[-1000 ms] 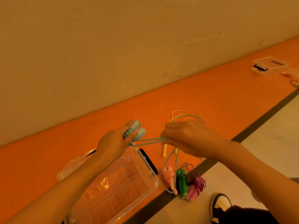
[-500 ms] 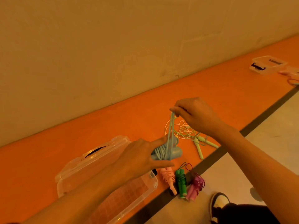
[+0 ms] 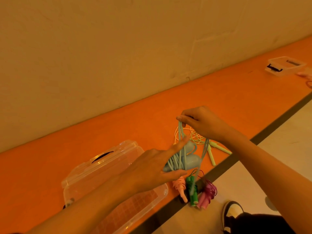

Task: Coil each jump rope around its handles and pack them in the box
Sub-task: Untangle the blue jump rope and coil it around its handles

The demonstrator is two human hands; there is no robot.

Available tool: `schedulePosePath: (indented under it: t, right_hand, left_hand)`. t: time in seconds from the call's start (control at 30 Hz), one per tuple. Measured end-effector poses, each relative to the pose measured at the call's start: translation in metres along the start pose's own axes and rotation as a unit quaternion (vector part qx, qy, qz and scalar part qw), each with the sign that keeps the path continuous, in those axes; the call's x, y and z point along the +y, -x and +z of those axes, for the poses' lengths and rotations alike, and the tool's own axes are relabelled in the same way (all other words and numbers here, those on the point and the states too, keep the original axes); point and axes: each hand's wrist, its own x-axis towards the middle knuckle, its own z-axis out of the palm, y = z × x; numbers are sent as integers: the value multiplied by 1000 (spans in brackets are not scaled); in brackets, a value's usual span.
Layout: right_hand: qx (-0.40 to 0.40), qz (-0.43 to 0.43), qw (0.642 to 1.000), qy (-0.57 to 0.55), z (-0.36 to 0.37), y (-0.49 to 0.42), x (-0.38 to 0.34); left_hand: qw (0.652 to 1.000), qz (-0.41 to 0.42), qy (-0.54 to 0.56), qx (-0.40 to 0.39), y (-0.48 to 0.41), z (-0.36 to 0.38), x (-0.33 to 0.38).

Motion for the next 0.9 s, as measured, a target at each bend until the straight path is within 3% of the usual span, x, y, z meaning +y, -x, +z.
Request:
schedulePosePath:
  t: [0.33,0.47,0.7,0.9]
  right_hand:
    - [-88,-48,994,-40,36,-7,-20]
    - [-83,-41,993,-74,40,-13,-15]
    - [-136,33,968,-207,19,-12,18]
    - [-154,90,959,-220,14,-2,42]
  left_hand:
    - [977,90,-158,-108,-8,1,3]
    - [981,98,-150,-79,-10,-3,1]
    - [997,29,-66,-37,-4,-6,-4]
    - [998,21,-54,1,-5,-9,-16]
